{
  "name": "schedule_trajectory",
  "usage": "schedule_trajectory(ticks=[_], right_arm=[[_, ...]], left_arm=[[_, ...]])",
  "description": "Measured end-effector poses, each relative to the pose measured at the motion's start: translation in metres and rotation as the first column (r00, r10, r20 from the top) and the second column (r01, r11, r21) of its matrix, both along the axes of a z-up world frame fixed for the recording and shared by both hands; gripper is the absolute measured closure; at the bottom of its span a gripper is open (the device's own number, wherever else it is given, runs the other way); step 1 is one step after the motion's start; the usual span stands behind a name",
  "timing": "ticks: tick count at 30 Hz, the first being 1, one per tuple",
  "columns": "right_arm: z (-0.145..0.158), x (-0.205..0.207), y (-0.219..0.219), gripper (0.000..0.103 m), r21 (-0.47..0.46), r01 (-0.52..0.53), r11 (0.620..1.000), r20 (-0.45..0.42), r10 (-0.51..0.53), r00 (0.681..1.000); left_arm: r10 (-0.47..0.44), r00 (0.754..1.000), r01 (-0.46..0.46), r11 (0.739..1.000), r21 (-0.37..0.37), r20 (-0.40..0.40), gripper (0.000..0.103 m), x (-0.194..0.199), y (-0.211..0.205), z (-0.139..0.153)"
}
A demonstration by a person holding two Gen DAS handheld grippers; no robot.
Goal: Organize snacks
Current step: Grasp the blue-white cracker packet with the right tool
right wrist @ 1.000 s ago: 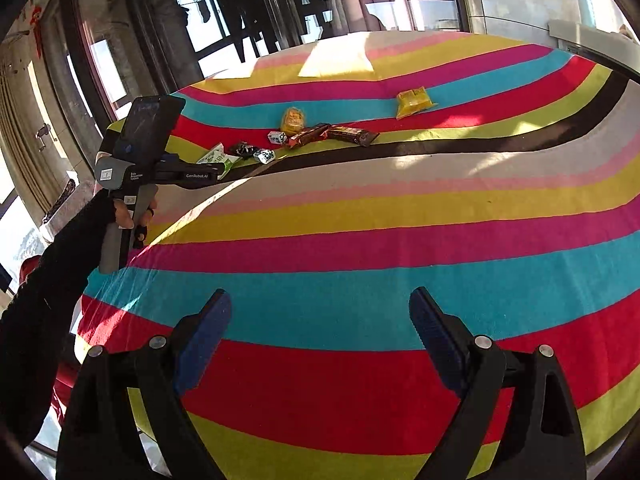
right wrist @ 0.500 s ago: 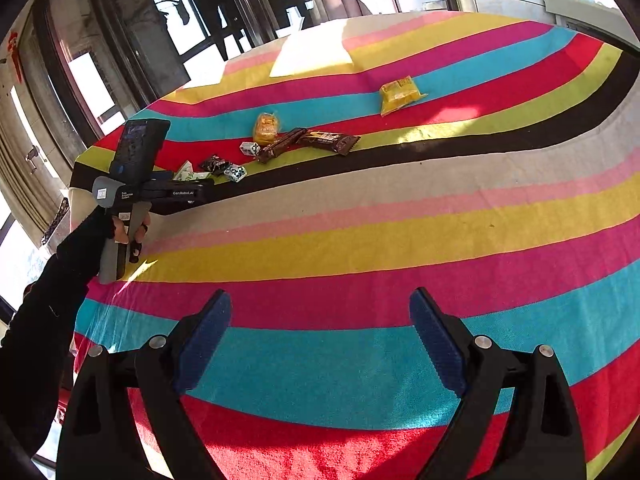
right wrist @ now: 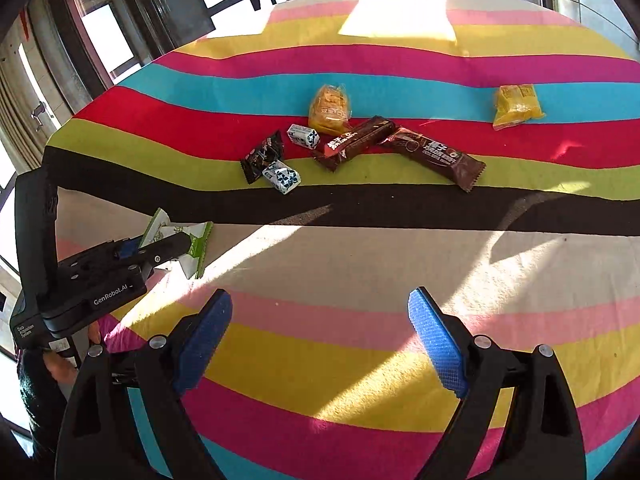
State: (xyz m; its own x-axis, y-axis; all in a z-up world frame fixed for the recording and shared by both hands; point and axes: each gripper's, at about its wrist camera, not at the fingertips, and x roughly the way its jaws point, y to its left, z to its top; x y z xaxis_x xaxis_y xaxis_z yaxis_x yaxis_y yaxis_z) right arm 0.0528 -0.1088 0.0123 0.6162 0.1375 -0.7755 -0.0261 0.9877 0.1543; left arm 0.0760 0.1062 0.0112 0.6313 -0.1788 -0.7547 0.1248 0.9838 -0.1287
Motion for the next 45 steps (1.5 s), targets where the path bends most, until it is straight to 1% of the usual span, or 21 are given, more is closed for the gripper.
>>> schedule_trajectory(ticks=[1, 3, 4, 7, 9, 15, 19, 20, 22, 24, 26, 28, 31, 33, 34, 35, 36, 40, 42, 44, 45], right_arm=[[-0.002, 0.012, 0.008, 0.026, 0.0, 0.003, 1.0, -0.007, -0.003, 1.0], [-0.006, 0.037, 0.021, 0.033, 0.002, 0.028, 1.0, -0.018, -0.028, 0.999], [-0.009, 0.048, 0.027, 0.035, -0.004, 0.051, 0.999, -0.022, -0.051, 0.998], [-0.016, 0.072, 0.037, 0.04, 0.027, 0.124, 0.992, -0.044, -0.123, 0.991], [-0.016, 0.082, 0.045, 0.043, -0.012, 0.171, 0.985, -0.023, -0.171, 0.985], [-0.02, 0.112, 0.058, 0.049, -0.098, 0.247, 0.964, -0.015, -0.25, 0.968], [-0.026, 0.126, 0.077, 0.051, -0.22, 0.263, 0.939, 0.013, -0.266, 0.964], [-0.027, 0.129, 0.082, 0.057, -0.257, 0.255, 0.932, 0.021, -0.258, 0.966], [-0.028, 0.131, 0.088, 0.067, -0.276, 0.2, 0.94, 0.028, -0.201, 0.979], [-0.027, 0.12, 0.087, 0.067, -0.321, 0.161, 0.933, 0.032, -0.159, 0.987], [-0.025, 0.095, 0.08, 0.067, -0.317, 0.042, 0.948, 0.021, -0.037, 0.999], [-0.021, 0.062, 0.065, 0.067, -0.316, -0.067, 0.946, 0.004, 0.072, 0.997], [-0.018, 0.008, 0.037, 0.067, -0.381, -0.187, 0.905, -0.016, 0.196, 0.98], [-0.013, -0.019, 0.016, 0.065, -0.416, -0.228, 0.88, -0.021, 0.242, 0.97], [-0.013, -0.03, 0.003, 0.057, -0.418, -0.233, 0.878, -0.025, 0.246, 0.969], [-0.011, -0.036, -0.006, 0.036, -0.416, -0.204, 0.886, -0.022, 0.215, 0.976], [-0.007, -0.039, -0.015, 0.03, -0.403, -0.152, 0.903, -0.016, 0.159, 0.987], [-0.006, -0.06, -0.039, 0.03, -0.27, -0.012, 0.963, 0.002, 0.013, 1.0], [-0.007, -0.063, -0.044, 0.035, -0.212, 0.069, 0.975, -0.02, -0.075, 0.997], [-0.009, -0.064, -0.044, 0.049, -0.167, 0.141, 0.976, -0.029, -0.148, 0.989], [-0.01, -0.066, -0.04, 0.052, -0.165, 0.169, 0.972, -0.02, -0.175, 0.984]], left_arm=[[0.029, 1.0, -0.029, 1.0, -0.001, -0.001, 0.035, 0.007, 0.006, 0.0], [0.076, 0.997, -0.076, 0.997, -0.011, 0.026, 0.016, 0.008, 0.017, 0.003], [0.091, 0.995, -0.09, 0.995, -0.032, 0.033, 0.011, 0.009, 0.021, 0.004], [0.133, 0.991, -0.131, 0.988, -0.076, 0.014, 0.006, -0.001, 0.029, 0.008], [0.151, 0.989, -0.149, 0.985, -0.089, 0.008, 0.004, -0.016, 0.029, 0.01], [0.167, 0.986, -0.167, 0.986, -0.029, 0.009, 0.003, -0.075, 0.027, 0.0], [0.169, 0.984, -0.164, 0.983, -0.085, 0.053, 0.003, -0.099, 0.033, 0.006], [0.163, 0.985, -0.158, 0.983, -0.094, 0.05, 0.003, -0.1, 0.034, 0.005], [0.167, 0.985, -0.163, 0.98, -0.118, 0.029, 0.003, -0.098, 0.038, 0.003], [0.175, 0.984, -0.17, 0.977, -0.131, 0.023, 0.003, -0.098, 0.04, 0.003], [0.171, 0.985, -0.168, 0.978, -0.124, 0.01, 0.003, -0.097, 0.04, 0.002], [0.169, 0.986, -0.168, 0.98, -0.106, -0.001, 0.003, -0.099, 0.037, 0.002], [0.152, 0.988, -0.153, 0.986, -0.066, -0.008, 0.003, -0.097, 0.027, 0.003], [0.135, 0.991, -0.136, 0.988, -0.07, -0.014, 0.003, -0.094, 0.019, 0.004], [0.131, 0.991, -0.132, 0.988, -0.08, -0.019, 0.003, -0.093, 0.016, 0.004], [0.13, 0.991, -0.132, 0.988, -0.087, -0.023, 0.003, -0.092, 0.014, 0.002], [0.129, 0.991, -0.131, 0.988, -0.085, -0.025, 0.003, -0.092, 0.012, 0.001], [0.131, 0.991, -0.132, 0.99, -0.048, -0.027, 0.003, -0.098, 0.0, 0.002], [0.139, 0.99, -0.14, 0.99, -0.021, -0.027, 0.003, -0.103, -0.004, 0.001], [0.149, 0.988, -0.149, 0.989, 0.012, -0.03, 0.003, -0.107, -0.007, 0.0], [0.15, 0.988, -0.149, 0.989, 0.022, -0.038, 0.003, -0.109, -0.006, -0.001]])
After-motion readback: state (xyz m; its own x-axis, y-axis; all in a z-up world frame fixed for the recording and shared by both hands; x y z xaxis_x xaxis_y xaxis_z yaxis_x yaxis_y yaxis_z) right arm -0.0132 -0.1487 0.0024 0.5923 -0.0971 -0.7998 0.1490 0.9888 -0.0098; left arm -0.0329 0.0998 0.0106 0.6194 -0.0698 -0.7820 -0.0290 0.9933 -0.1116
